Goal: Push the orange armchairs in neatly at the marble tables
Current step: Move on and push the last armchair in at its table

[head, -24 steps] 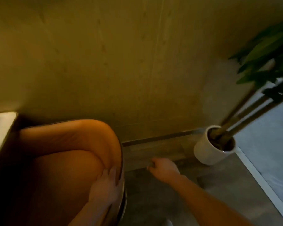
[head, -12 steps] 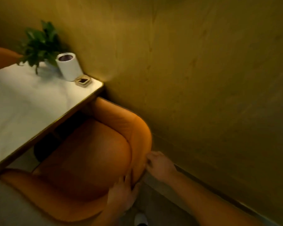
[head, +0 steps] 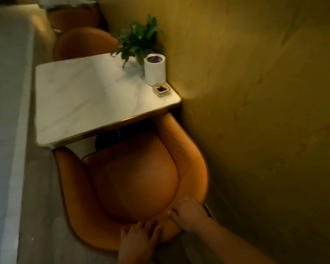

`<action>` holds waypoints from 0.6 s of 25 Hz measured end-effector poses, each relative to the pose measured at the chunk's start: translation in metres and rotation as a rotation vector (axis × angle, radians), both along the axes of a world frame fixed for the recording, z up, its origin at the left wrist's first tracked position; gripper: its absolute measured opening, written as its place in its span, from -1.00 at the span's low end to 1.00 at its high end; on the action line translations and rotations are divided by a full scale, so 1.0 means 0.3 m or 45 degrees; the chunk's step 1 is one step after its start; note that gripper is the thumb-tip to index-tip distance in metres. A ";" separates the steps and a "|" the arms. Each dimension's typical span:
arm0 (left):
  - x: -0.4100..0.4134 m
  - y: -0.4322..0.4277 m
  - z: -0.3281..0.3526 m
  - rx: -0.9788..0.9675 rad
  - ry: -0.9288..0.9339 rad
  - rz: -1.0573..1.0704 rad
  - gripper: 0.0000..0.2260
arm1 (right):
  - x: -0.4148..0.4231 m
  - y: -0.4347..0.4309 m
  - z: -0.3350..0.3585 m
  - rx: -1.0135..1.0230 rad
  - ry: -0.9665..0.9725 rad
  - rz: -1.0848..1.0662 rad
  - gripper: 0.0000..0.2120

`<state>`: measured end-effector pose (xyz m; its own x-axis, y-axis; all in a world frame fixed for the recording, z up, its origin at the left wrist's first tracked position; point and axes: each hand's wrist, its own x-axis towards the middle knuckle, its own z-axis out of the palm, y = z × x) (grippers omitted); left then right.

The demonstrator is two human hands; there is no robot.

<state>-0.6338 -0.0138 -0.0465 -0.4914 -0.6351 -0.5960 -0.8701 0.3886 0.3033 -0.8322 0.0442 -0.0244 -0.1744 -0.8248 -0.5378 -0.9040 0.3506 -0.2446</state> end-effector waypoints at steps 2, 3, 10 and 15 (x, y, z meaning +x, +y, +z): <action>-0.008 0.001 0.003 -0.018 -0.005 0.115 -0.56 | -0.047 -0.027 -0.007 0.019 0.006 0.109 -0.46; -0.015 0.010 0.002 -0.032 -0.017 0.195 -0.55 | -0.069 -0.038 -0.008 0.028 0.013 0.172 -0.43; -0.046 0.094 -0.004 -0.246 -0.020 0.492 -0.53 | -0.082 -0.042 -0.060 -0.040 0.055 0.259 -0.44; -0.026 0.110 0.000 -0.360 0.077 0.508 -0.51 | -0.070 -0.034 -0.042 -0.036 0.056 0.253 -0.44</action>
